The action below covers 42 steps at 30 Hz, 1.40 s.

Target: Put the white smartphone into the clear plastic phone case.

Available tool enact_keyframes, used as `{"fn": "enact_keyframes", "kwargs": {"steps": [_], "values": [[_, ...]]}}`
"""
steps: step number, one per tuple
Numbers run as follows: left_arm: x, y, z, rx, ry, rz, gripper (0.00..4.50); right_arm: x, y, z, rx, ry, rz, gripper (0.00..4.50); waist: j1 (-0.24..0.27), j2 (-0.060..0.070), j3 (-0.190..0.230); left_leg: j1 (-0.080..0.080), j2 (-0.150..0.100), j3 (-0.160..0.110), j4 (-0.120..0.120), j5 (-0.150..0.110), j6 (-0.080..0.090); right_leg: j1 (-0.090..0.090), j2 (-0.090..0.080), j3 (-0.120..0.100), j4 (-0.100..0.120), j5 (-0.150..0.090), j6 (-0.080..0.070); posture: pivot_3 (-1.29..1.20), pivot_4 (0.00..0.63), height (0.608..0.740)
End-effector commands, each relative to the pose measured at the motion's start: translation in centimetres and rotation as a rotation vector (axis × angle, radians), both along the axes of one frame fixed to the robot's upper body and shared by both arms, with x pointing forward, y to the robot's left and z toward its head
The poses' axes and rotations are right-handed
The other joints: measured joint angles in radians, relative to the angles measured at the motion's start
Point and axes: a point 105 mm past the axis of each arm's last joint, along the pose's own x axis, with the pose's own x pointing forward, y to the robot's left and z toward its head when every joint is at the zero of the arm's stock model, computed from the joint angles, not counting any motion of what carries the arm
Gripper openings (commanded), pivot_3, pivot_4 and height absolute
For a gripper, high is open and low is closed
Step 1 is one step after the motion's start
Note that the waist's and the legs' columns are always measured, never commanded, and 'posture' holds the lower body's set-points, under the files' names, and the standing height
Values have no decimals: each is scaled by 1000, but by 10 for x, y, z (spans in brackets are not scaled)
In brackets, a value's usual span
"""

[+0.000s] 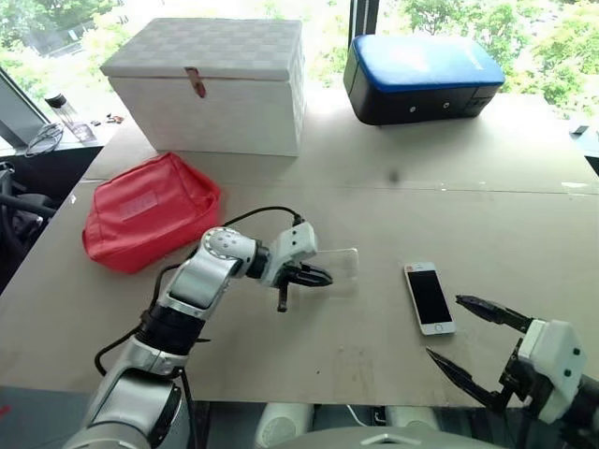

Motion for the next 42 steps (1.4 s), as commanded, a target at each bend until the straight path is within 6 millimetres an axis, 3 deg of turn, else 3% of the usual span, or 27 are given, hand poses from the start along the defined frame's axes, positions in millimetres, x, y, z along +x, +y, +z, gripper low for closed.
{"fn": "enact_keyframes", "kwargs": {"steps": [1, 5, 11, 14, 15, 16, 22, 26, 31, 34, 37, 40, 42], "values": [[-1, -8, 7, -20, -31, -15, 39, -2, 3, 1, -6, -1, 19, 4500, -1, 0, 0, 0, 0, 0, 0, 0, 0, 0, 0, 0, 0, 0, 0, 0, 150, 740], [0, -11, 5, -26, -63, -25, 39, -5, 3, 0, -7, 6, 9, 4500, -2, 0, 0, 0, 0, 0, 0, 0, 0, 0, 1, 0, 0, 0, 0, 0, 150, 740], [0, -6, 19, -99, -102, -25, 2438, -1, -1, 1, 27, 17, -54, 4500, -2, 0, 0, 0, 0, 0, 0, 0, 0, 0, 0, 0, 0, -1, 1, 0, 150, 740], [-11, 9, 39, -223, -115, 10, 3548, 17, -7, -12, 74, 104, -204, 4500, -16, -1, 0, 0, 2, 1, 0, 0, 0, 0, 1, 1, 0, 0, 0, 0, 150, 740], [-16, 14, 45, -268, -109, 32, 4256, 23, -11, -19, 61, 131, -256, 4500, -15, 0, 0, 0, 3, 2, 0, 0, 0, -2, 0, 1, 0, 0, -1, 0, 150, 740], [-20, 18, 49, -297, -106, 45, 4394, 28, -12, -23, 47, 137, -272, 4500, -13, 1, 0, 0, 3, 2, 0, 0, 0, -2, 0, 1, 0, 0, -1, 0, 150, 740], [-40, 42, 72, -496, -296, 160, 4453, 59, -6, -46, 37, 176, -401, 4500, 2, 3, 0, 0, 2, 3, -2, 0, -1, -2, -2, -1, -1, 0, -1, 0, 150, 740], [-61, 54, 63, -449, -175, 153, 4453, 70, -1, -66, 9, 249, -476, 4500, -1, 1, -1, -1, 1, 3, -2, 0, -1, -4, -3, -1, -1, 0, -1, 0, 150, 740], [-63, 56, 64, -448, -163, 163, 4453, 72, -1, -71, -5, 280, -508, 4500, -3, 1, -2, 0, 1, 3, -2, 0, 0, -3, -2, -1, -1, 0, -1, 0, 150, 740], [-69, 52, 66, -468, -150, 169, 4453, 58, 5, -93, -45, 448, -538, 4500, -6, 0, -4, 1, 1, 3, -2, 0, 0, -2, -2, -1, -1, 0, 0, 0, 150, 740], [-70, 50, 66, -470, -151, 170, 4453, 56, 3, -101, -84, 498, -539, 4500, -2, -4, -8, 1, 2, 2, -3, 0, -1, -2, -1, -2, -1, 0, -1, 0, 150, 740], [-70, 50, 66, -466, -154, 164, 4500, 53, -2, -111, -104, 553, -545, 3742, -3, -5, -11, 1, 2, 2, -3, 0, -1, -2, -1, -2, -2, 0, -1, 0, 150, 740], [-70, 50, 67, -469, -144, 164, 4500, 54, -5, -112, -116, 548, -538, 2950, -4, -7, -13, 2, 2, 2, -3, 0, -1, -1, -1, -2, -2, 0, 0, 0, 150, 740]]}}
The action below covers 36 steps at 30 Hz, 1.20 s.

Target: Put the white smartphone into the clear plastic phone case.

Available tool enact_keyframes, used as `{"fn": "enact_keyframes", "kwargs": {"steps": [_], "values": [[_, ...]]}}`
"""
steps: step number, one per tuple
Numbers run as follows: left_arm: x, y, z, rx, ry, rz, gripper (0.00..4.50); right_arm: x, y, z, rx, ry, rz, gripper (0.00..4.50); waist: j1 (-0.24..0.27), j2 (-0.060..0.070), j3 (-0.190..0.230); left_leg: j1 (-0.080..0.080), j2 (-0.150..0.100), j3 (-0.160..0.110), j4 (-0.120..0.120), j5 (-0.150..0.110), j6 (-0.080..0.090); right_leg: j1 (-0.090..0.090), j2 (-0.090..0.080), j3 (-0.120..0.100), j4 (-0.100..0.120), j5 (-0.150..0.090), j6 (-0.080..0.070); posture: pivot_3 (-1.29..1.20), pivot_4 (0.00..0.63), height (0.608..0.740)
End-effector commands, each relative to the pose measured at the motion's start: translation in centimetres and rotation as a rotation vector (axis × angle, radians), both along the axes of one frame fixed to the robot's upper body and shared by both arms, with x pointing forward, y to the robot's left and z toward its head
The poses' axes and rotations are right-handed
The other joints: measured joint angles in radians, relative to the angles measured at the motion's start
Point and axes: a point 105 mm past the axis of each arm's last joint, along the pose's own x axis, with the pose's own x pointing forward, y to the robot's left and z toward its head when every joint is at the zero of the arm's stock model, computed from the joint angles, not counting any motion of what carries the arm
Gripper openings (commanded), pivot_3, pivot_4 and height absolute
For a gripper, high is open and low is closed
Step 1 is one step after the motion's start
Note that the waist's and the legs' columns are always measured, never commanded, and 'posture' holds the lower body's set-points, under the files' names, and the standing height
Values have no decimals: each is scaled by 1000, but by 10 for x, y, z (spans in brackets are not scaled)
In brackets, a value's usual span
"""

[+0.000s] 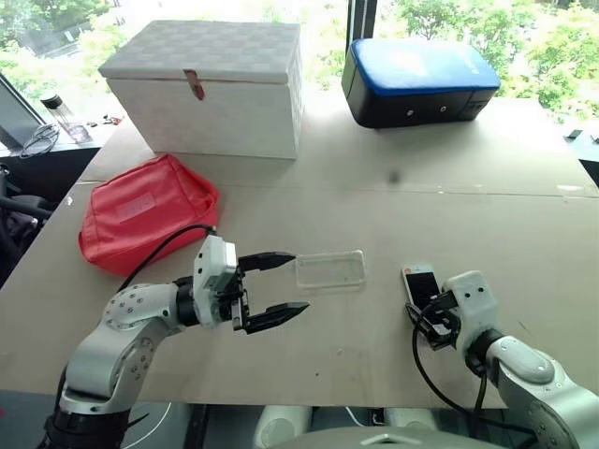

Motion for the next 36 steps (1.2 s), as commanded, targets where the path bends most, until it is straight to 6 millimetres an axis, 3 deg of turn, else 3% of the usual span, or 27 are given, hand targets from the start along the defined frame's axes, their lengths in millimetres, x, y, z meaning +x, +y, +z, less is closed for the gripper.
{"fn": "enact_keyframes", "kwargs": {"steps": [1, 7, 13, 16, 21, 25, 29, 36], "values": [[-5, -3, 10, -9, -30, -30, 4500, -16, -11, -35, -36, 189, -2, 2896, 0, -2, -1, 0, 0, 0, 0, 0, 0, 0, 0, 0, 0, -1, 1, 0, 150, 740], [-10, -1, 8, -12, 2, -23, 4500, -3, -13, -17, -46, 76, 126, 2896, -3, -1, -1, 1, 0, 0, 0, -2, -3, 1, -1, 0, -1, -2, 3, 0, 150, 740], [-19, 3, 6, -8, 33, -4, 4500, 38, -7, 13, -80, -71, 330, 2895, -17, 0, 2, 2, 1, 2, 0, -2, -3, 1, -2, 0, -2, -2, 3, 0, 150, 740], [-24, 8, 1, 6, 40, 33, 4500, 53, 10, 38, -53, -151, 504, 2894, -25, 4, 6, 2, 3, 2, 0, -2, -3, 1, -2, -1, -2, -1, 3, 0, 150, 740], [-23, 27, -15, 36, 40, 169, 4500, 71, 41, 61, -47, -219, 737, 2749, -27, 7, 9, -1, 3, 4, -2, 0, 0, -3, -2, -4, -2, 3, -4, 0, 150, 740], [-27, 33, -20, 24, 57, 271, 4500, 82, 81, 85, -41, -271, 934, 2749, -27, 7, 10, -3, 3, 5, -6, 0, 0, -7, -2, -3, -2, 4, -3, 0, 150, 740], [-29, 32, -20, 21, 46, 301, 4500, 85, 102, 88, -120, -282, 1087, 2749, -21, 7, 11, -4, 3, 6, -6, 0, -1, -8, -2, -3, -3, 4, -3, 0, 150, 740], [-34, 28, -23, 31, 25, 305, 4500, 87, 105, 74, -253, -281, 1219, 2749, -10, 7, 11, -3, 2, 6, -6, 0, -1, -8, -3, -2, -4, 4, -4, 0, 150, 740]]}}
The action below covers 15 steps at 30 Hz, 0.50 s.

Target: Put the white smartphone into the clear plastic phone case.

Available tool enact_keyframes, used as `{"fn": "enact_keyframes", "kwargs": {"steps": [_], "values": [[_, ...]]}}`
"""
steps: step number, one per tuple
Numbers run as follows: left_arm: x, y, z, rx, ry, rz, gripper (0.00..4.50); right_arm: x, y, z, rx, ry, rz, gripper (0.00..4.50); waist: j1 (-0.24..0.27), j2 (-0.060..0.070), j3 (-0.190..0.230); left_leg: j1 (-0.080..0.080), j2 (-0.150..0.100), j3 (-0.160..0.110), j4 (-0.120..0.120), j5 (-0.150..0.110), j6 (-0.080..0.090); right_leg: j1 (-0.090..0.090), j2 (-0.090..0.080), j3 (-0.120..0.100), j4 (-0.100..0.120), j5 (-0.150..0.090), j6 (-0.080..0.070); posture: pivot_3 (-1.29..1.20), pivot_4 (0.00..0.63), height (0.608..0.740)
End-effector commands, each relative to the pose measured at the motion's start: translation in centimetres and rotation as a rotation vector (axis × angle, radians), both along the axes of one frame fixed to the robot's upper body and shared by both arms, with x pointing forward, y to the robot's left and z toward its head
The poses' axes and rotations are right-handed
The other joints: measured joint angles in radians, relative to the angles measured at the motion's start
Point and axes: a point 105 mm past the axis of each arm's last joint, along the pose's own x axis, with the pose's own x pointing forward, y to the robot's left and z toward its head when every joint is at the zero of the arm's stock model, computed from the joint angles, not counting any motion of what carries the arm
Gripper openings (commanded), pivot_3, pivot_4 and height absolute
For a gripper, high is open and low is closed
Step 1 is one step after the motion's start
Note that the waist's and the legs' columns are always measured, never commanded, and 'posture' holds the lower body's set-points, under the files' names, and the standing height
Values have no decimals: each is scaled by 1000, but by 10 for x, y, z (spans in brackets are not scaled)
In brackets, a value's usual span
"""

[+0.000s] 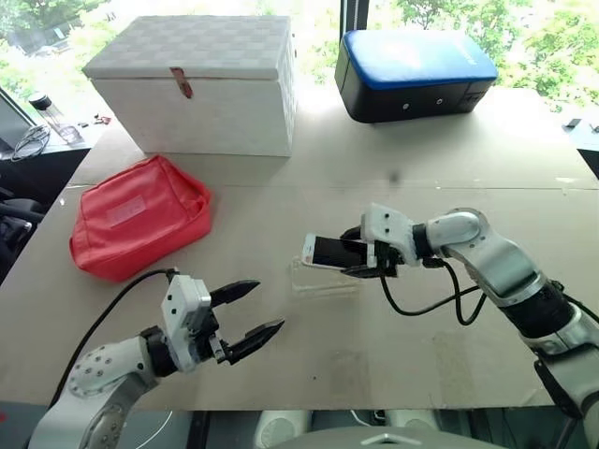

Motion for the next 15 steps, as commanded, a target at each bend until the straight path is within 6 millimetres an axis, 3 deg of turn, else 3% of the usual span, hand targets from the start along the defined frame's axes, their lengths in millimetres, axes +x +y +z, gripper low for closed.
{"fn": "enact_keyframes", "kwargs": {"steps": [1, 15], "values": [[-4, -6, 7, 13, -59, -20, 4500, 4, 0, 11, -22, -76, 45, 2749, 0, 0, 0, 0, 0, 0, 0, 0, 0, 0, 0, 0, 0, 0, 0, 0, 150, 740], [-8, -10, 5, 5, -65, -18, 4500, 13, -1, 0, -136, -133, 130, 2749, -2, 0, 0, 0, 0, 0, 0, 0, 0, -1, 1, 1, 1, 0, 0, 0, 150, 740]]}}
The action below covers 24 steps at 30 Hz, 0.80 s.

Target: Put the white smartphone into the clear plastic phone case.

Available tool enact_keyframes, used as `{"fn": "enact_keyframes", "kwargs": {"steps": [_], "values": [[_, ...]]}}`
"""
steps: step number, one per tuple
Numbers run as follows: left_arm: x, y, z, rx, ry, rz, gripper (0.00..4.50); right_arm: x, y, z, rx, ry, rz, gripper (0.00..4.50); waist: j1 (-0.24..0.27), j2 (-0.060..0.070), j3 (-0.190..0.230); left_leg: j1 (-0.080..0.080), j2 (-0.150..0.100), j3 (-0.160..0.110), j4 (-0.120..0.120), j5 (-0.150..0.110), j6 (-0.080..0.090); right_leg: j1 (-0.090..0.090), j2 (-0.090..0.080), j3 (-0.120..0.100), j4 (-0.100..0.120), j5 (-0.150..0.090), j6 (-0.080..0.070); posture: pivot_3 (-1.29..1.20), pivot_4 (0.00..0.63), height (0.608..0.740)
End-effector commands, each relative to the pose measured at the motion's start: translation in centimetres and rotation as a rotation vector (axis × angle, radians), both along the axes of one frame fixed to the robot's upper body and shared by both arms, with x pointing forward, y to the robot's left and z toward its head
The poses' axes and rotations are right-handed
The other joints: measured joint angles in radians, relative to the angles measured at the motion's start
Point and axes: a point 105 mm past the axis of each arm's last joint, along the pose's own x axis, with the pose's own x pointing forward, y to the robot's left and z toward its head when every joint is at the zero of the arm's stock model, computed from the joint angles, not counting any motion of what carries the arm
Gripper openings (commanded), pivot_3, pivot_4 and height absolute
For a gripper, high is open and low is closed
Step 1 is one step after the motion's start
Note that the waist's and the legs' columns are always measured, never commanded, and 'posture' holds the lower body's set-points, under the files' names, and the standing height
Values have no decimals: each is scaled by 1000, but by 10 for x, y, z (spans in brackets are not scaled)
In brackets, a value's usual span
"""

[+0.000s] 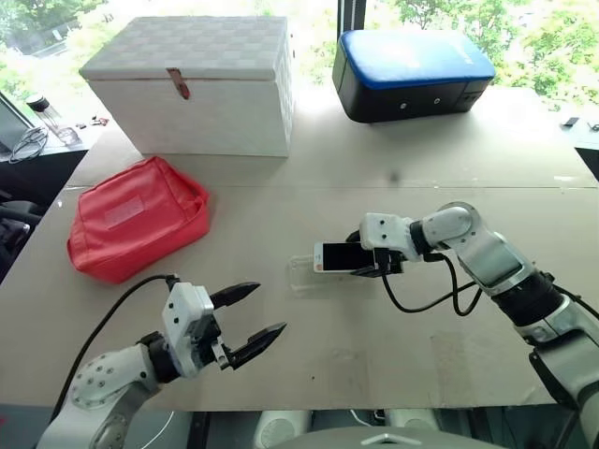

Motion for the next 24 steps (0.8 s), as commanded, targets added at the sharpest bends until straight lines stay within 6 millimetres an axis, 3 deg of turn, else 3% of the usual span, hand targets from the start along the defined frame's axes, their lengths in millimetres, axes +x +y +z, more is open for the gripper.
{"fn": "enact_keyframes", "kwargs": {"steps": [1, 24], "values": [[0, -4, 10, 0, -48, -14, 4500, -1, 7, 12, -2, -61, 69, 2749, 0, 0, 0, 0, 0, 0, 0, 0, 0, 0, 0, 0, 0, 0, 0, 0, 150, 740], [3, -2, 8, 13, -44, -4, 4500, -14, 11, -9, -157, -52, 149, 2749, -6, 0, 0, 1, 0, 0, 0, 0, 0, 0, 1, 0, 1, 0, 0, 0, 150, 740]]}}
